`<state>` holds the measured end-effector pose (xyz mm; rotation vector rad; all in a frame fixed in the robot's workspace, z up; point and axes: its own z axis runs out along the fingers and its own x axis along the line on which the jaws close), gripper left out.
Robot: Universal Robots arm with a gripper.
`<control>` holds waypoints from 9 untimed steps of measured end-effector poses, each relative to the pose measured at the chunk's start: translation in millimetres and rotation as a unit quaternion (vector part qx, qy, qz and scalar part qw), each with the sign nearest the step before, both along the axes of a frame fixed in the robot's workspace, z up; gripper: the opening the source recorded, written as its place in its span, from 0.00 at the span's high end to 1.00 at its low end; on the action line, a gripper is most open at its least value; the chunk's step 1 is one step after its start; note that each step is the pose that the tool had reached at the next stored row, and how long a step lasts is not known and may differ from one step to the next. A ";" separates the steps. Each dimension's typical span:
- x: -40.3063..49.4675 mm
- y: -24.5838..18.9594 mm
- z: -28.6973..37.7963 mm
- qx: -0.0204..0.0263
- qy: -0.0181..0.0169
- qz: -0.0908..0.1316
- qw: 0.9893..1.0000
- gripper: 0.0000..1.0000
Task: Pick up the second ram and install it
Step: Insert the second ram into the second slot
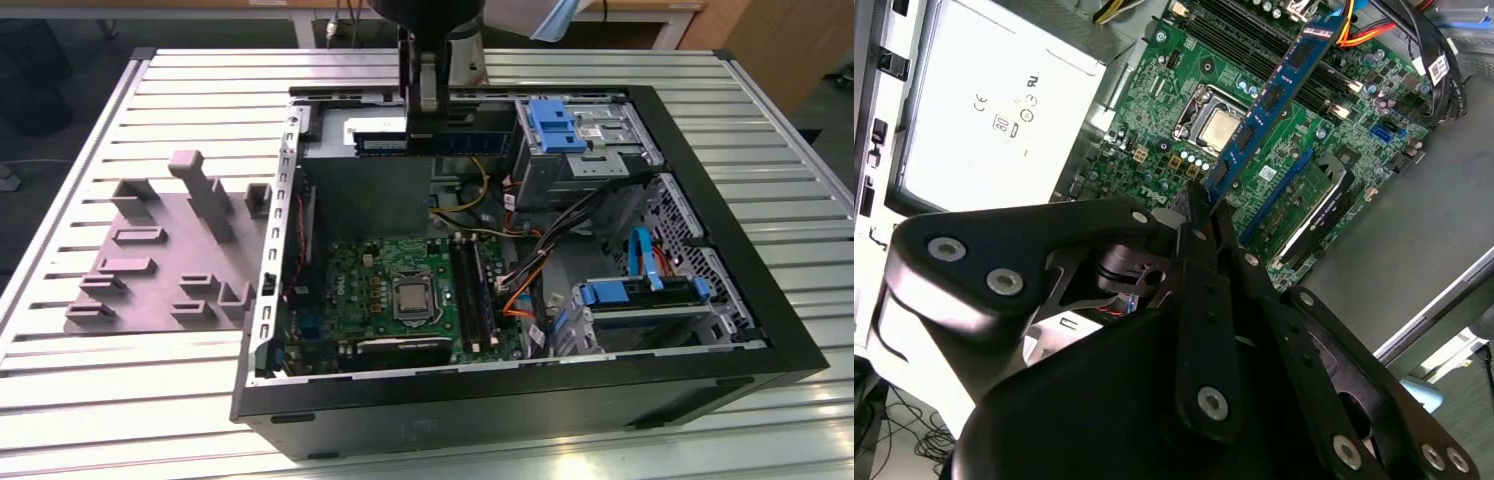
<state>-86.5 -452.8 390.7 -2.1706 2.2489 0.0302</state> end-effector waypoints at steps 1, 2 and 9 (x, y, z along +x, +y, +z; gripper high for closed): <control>0.0 0.0 0.0 0.000 0.000 0.000 1.000 0.86; 0.0 0.0 0.0 0.000 0.000 0.000 1.000 0.86; 0.0 0.0 0.0 0.000 0.000 -0.004 1.000 0.86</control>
